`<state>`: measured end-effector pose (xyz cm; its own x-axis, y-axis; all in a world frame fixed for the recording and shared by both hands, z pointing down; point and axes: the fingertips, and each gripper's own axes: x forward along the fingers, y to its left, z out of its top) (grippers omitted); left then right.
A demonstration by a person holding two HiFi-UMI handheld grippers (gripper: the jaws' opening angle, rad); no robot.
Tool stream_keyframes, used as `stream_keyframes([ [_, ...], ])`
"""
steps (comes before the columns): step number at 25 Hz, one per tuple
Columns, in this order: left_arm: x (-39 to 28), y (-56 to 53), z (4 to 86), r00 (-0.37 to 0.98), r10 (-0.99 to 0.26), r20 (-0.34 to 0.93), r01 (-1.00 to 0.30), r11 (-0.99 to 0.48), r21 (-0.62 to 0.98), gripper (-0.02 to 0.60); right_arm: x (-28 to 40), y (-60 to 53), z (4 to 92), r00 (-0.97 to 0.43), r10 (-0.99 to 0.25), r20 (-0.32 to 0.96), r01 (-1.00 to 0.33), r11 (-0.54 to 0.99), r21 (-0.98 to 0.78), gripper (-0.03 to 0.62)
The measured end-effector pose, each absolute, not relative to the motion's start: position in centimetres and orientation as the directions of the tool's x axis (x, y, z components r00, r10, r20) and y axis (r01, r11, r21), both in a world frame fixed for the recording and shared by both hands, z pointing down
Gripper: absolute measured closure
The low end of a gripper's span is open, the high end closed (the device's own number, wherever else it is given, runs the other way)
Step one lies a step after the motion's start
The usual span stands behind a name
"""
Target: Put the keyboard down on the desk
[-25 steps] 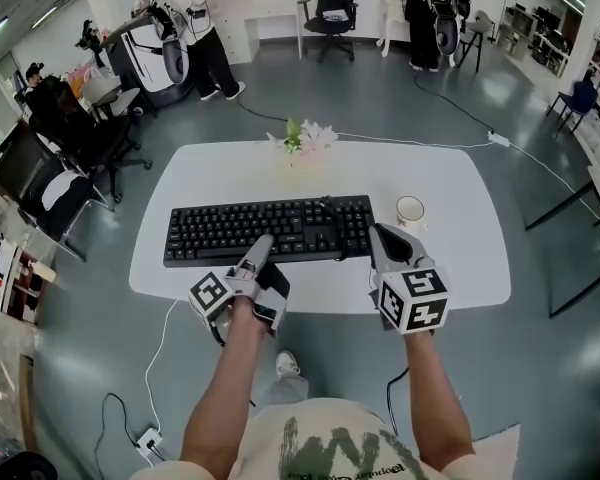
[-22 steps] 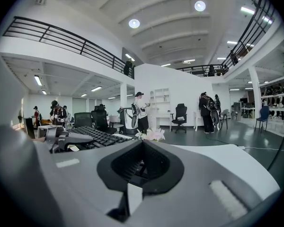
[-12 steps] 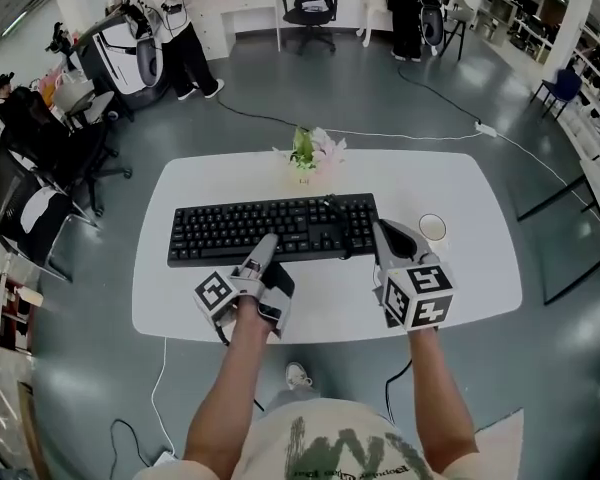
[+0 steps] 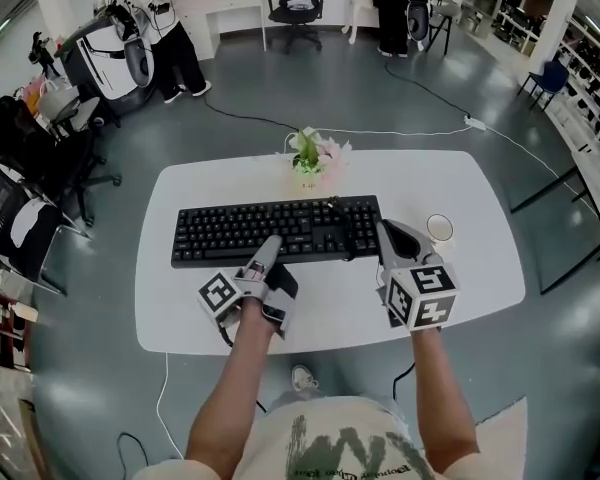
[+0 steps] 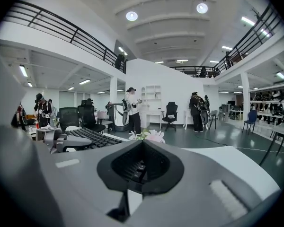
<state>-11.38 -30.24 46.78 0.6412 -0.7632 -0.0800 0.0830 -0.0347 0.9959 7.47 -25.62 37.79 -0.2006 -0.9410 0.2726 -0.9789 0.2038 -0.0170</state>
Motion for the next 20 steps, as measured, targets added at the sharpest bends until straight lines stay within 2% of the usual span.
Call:
stream_keyframes([
  [20, -8.3, -30.5, 48.6, 0.644, -0.763, -0.053, 0.056, -0.022, 0.998, 0.494, 10.0, -26.8, 37.9, -0.223, -0.941, 0.255, -0.975, 0.217, -0.052, 0.594],
])
